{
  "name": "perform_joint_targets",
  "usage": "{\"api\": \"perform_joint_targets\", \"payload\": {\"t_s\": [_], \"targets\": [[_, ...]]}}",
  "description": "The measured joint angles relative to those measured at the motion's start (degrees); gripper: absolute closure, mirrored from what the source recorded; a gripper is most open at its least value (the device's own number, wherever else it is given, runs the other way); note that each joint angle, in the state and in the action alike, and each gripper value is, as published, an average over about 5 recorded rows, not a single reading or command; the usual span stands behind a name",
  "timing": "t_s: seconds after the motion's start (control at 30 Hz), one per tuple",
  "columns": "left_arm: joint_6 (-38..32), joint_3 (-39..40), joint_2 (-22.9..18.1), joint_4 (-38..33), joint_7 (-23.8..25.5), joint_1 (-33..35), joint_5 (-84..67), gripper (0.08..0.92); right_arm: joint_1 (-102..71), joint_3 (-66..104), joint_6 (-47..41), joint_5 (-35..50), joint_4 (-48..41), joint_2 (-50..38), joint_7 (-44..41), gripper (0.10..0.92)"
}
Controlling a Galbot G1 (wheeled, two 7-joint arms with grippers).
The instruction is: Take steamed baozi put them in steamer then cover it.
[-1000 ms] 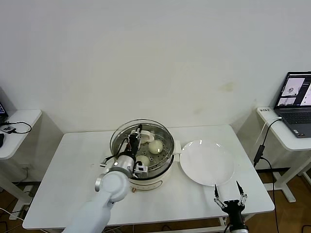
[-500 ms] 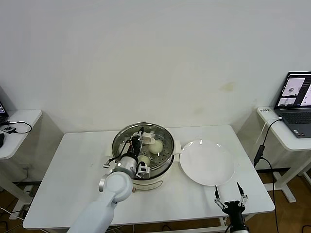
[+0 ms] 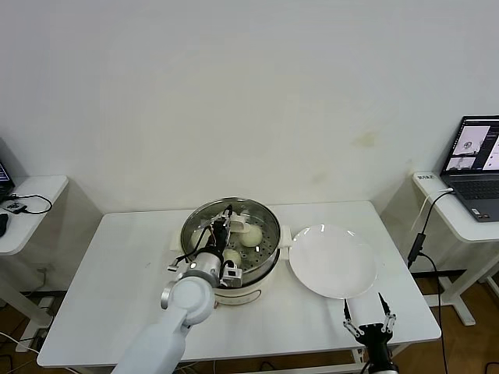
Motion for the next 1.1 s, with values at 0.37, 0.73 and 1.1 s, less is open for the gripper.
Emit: {"api": "perform_joint_targets", "payload": {"t_s": [0.37,0.73,1.1], "targets": [[0.23,-0.89,1.91,-3.74,-0.67,2.5,-1.54,0.414,-0.08,-0.22,-0.08,-0.04,0.03,-0.19,-0.08,0.203],[-1.51,-4.33,5.47,-12.98,-3.19,10.68,-4.63,0.182,-0.39,-0.81,-0.27,0.34,0.57,-1.04,-0.21,0.203],[-9.03,-15.2,4.72,-21.61,-12.47,26.34,-20.26,0.177,-0.99,-2.35,-0.6,0.35,0.81,-1.22,-0.35,0.203]]}}
